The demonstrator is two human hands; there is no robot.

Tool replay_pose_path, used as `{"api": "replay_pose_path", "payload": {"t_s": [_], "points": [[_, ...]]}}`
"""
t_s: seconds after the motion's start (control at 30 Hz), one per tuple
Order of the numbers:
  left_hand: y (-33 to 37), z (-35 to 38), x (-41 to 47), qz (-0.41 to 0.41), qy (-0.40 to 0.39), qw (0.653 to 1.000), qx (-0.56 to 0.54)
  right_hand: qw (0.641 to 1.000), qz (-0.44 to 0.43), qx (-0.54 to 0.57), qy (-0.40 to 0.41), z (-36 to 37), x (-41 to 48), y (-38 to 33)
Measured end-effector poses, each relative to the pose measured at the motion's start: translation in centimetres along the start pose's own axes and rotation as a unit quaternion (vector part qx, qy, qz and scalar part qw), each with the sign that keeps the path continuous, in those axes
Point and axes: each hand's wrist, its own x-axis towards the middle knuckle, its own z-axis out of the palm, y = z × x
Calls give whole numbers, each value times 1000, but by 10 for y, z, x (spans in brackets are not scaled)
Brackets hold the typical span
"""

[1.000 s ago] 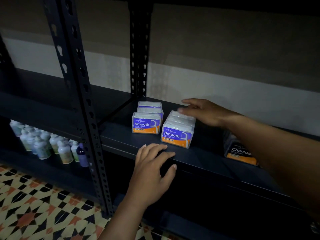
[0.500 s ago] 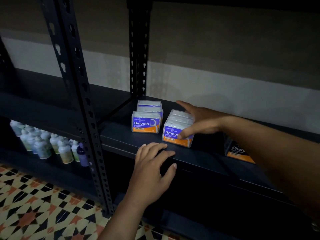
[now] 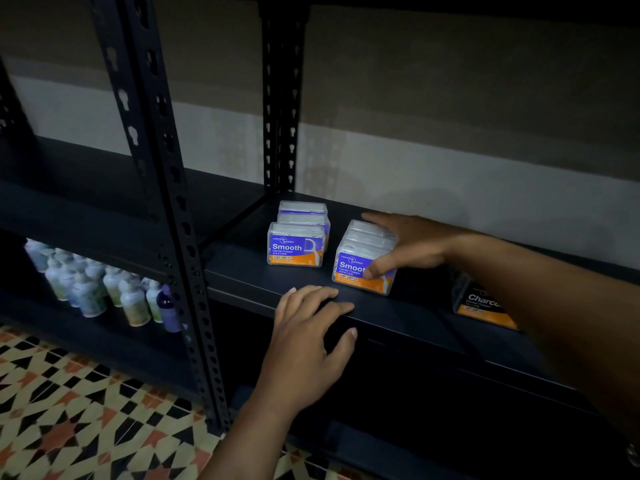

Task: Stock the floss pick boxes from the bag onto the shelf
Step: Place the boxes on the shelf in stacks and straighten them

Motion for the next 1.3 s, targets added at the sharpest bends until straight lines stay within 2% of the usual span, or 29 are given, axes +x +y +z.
{"api": "replay_pose_path", "payload": {"t_s": [0.13, 0.23, 0.33, 0.53, 0.87, 1.3], "points": [[0, 0, 0, 3, -4, 1000, 3, 1000, -3, 17, -13, -1, 1, -1], [-2, -2, 0, 8, -14, 1000, 4, 1000, 1, -13, -2, -4, -1, -6], [-5, -5, -2, 10, -18, 1000, 3, 999, -10, -17, 43, -5, -1, -16], [-21, -18, -5, -10, 35, 998, 41, 985, -77, -28, 152, -5, 15, -52], [-29, -26, -1, -33, 45, 997, 51, 980, -104, -151, 80, 8, 40, -92], [-31, -27, -2, -37, 38, 998, 37, 978, -89, -162, 94, 9, 33, -97]]}}
